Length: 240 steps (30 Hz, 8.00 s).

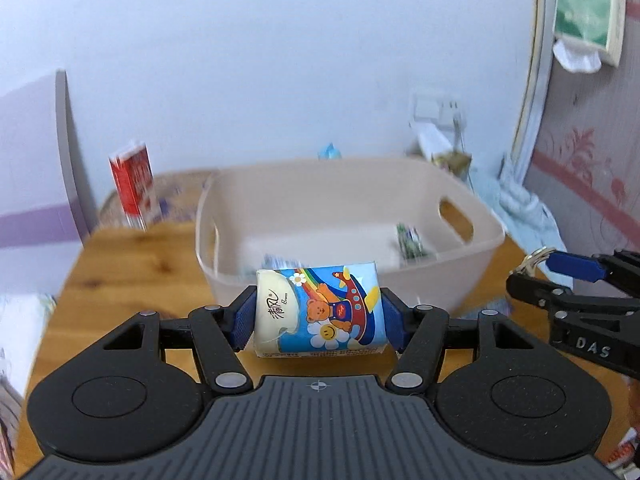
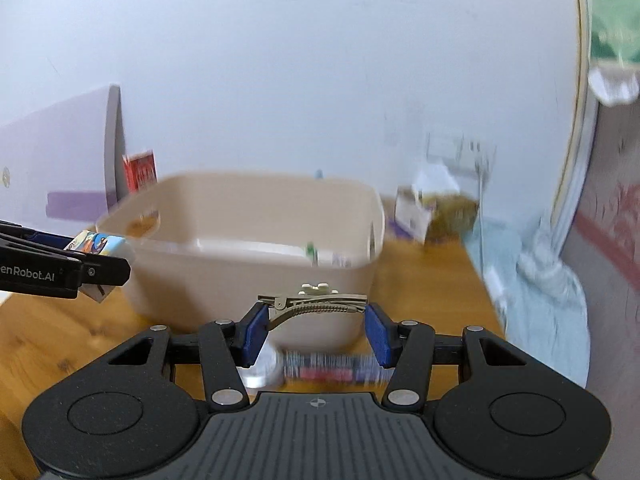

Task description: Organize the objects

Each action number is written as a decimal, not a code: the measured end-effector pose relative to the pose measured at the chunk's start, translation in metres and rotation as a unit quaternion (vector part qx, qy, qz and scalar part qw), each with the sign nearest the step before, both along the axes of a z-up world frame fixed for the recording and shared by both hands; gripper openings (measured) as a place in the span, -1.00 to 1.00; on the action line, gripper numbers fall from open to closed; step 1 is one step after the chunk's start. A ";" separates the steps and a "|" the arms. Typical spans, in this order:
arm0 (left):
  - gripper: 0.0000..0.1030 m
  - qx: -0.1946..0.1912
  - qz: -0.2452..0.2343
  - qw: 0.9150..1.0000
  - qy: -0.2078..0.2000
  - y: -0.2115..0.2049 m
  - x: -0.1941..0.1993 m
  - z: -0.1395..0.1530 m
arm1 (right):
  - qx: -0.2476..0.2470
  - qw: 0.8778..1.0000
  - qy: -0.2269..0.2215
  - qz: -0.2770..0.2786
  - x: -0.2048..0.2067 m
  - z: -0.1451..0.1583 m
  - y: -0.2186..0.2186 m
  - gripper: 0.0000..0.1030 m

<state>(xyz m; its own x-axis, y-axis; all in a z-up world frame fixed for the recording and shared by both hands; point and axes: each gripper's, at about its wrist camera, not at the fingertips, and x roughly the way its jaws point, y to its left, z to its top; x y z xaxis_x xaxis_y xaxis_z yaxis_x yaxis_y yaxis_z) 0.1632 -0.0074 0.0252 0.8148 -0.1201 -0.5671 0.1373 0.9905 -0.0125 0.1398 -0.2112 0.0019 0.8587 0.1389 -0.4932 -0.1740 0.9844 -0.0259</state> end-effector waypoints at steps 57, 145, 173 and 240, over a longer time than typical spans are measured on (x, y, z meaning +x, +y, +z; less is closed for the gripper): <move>0.74 0.036 -0.051 0.995 0.082 -0.081 0.020 -0.071 | -0.037 0.992 0.086 -0.080 0.036 -0.035 -0.077 0.50; 0.07 0.018 0.039 0.998 -0.037 0.010 0.015 0.004 | 0.074 0.995 -0.012 -0.067 0.014 0.038 -0.004 -0.57; 0.41 0.044 0.014 0.992 0.119 -0.009 0.137 -0.047 | 0.047 0.992 0.110 -0.038 0.149 -0.014 0.044 -0.03; 0.77 0.048 0.001 0.998 0.039 -0.015 -0.142 0.025 | 0.050 0.996 0.055 -0.050 -0.121 0.029 0.000 1.00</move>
